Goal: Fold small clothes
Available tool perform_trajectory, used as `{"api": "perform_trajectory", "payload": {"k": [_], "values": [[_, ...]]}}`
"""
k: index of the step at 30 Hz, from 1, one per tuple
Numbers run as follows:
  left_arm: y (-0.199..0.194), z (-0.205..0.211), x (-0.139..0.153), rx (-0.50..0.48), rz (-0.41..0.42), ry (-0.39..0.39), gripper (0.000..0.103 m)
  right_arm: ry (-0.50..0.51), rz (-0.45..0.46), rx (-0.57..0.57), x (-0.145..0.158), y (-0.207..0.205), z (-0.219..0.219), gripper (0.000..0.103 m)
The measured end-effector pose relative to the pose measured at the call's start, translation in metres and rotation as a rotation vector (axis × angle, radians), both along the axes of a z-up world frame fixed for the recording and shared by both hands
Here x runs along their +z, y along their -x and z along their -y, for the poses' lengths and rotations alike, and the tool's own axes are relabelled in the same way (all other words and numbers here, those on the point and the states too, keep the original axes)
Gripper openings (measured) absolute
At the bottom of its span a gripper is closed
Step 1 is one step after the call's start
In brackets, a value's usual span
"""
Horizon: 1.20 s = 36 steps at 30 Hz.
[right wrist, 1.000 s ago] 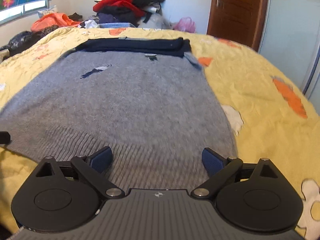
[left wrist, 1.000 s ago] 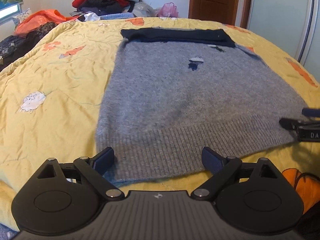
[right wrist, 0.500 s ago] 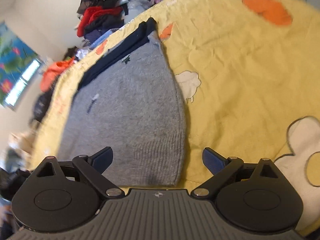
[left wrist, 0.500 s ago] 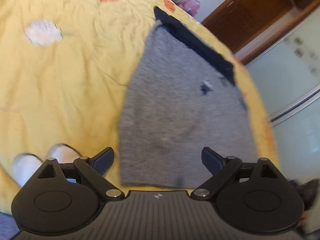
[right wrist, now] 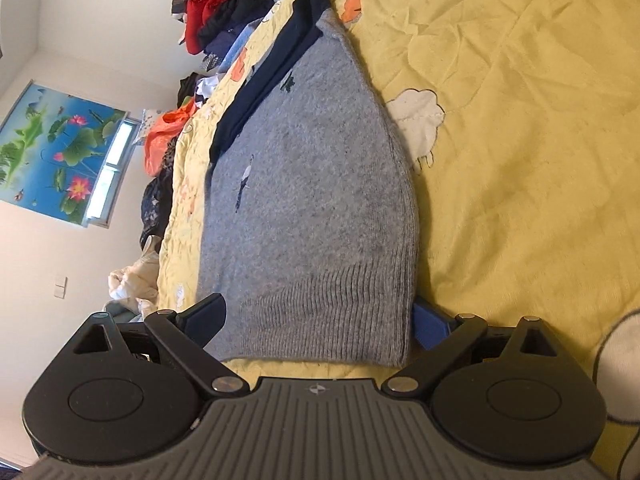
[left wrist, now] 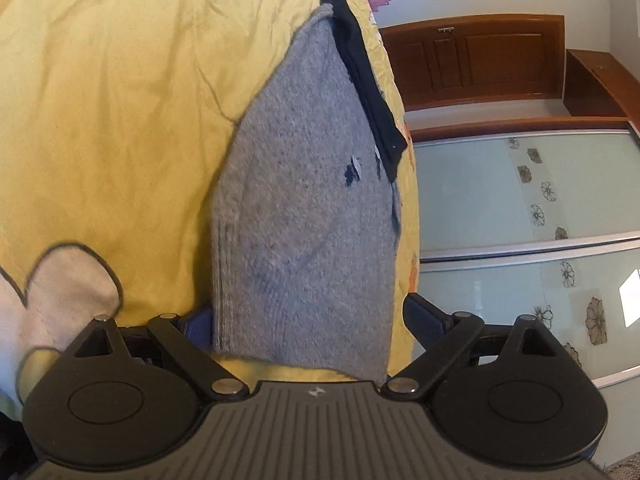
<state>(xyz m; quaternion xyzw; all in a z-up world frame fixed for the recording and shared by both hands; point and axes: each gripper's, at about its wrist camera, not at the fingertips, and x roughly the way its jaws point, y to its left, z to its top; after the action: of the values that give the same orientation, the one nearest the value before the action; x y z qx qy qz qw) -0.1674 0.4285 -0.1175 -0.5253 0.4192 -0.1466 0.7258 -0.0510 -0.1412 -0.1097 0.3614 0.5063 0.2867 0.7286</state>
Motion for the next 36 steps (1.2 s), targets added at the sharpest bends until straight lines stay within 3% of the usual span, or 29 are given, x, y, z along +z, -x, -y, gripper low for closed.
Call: {"api": "perform_trajectory", "payload": {"k": [5, 8, 11, 13, 15, 17, 18, 19, 24, 27, 31, 36], "values": [[-0.008, -0.004, -0.001, -0.014, -0.021, -0.008, 0.094, -0.005, 0.004, 0.012, 0.0, -0.003, 0.0, 0.096], [-0.01, 0.003, -0.001, -0.02, -0.006, -0.025, 0.093, -0.007, 0.008, 0.018, -0.002, -0.005, 0.002, 0.089], [-0.013, 0.005, -0.001, -0.029, -0.016, -0.08, 0.066, 0.005, 0.008, 0.022, -0.004, -0.006, 0.006, 0.077], [-0.013, 0.002, -0.003, -0.037, -0.025, -0.092, 0.058, 0.012, -0.002, 0.015, -0.006, -0.007, 0.01, 0.063], [-0.012, 0.001, -0.004, -0.052, -0.025, -0.094, 0.057, 0.009, -0.018, 0.007, -0.01, -0.008, 0.016, 0.055], [-0.01, 0.002, -0.005, -0.072, -0.025, -0.103, 0.042, 0.012, -0.033, -0.007, -0.014, -0.008, 0.019, 0.042], [-0.011, 0.004, -0.005, -0.087, -0.033, -0.117, 0.034, 0.039, -0.038, -0.015, -0.015, -0.008, 0.02, 0.024], [-0.012, 0.006, -0.007, -0.097, -0.047, -0.141, 0.018, 0.079, -0.043, -0.023, -0.016, -0.008, 0.02, 0.007], [-0.014, 0.008, -0.008, -0.103, -0.07, -0.191, 0.007, 0.113, -0.008, -0.033, -0.015, 0.0, 0.017, 0.011], [-0.015, 0.011, 0.003, -0.121, -0.042, -0.229, 0.006, 0.115, 0.075, -0.02, -0.001, 0.006, 0.009, 0.011], [-0.016, 0.012, 0.026, -0.139, 0.029, -0.225, 0.006, 0.039, 0.144, -0.031, 0.021, 0.005, 0.006, 0.011], [-0.033, -0.001, 0.058, -0.088, 0.135, -0.145, 0.006, -0.073, 0.236, -0.058, 0.054, -0.021, 0.004, 0.011]]}}
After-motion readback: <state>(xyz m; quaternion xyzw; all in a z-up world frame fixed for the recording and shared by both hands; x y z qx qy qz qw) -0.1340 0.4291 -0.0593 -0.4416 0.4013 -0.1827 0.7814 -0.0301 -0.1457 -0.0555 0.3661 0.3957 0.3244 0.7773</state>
